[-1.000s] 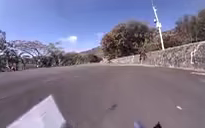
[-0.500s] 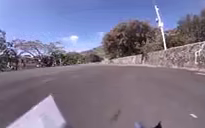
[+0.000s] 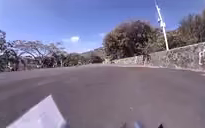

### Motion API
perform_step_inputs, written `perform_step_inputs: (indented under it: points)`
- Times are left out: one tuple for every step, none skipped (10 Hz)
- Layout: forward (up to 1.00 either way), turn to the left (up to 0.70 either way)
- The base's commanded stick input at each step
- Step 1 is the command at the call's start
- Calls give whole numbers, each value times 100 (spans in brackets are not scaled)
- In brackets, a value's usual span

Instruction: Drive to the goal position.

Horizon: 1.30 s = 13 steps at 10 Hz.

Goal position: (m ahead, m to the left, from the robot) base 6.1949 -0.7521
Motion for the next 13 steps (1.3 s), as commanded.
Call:
perform_step_inputs:
  points:
    - [50, 0]
    - [50, 0]
    - [50, 0]
    - [50, 0]
    - [50, 0]
    - [50, 0]
    - [50, 0]
    - [50, 0]
    - [50, 0]
    - [50, 0]
    - [50, 0]
    - [50, 0]
    - [50, 0]
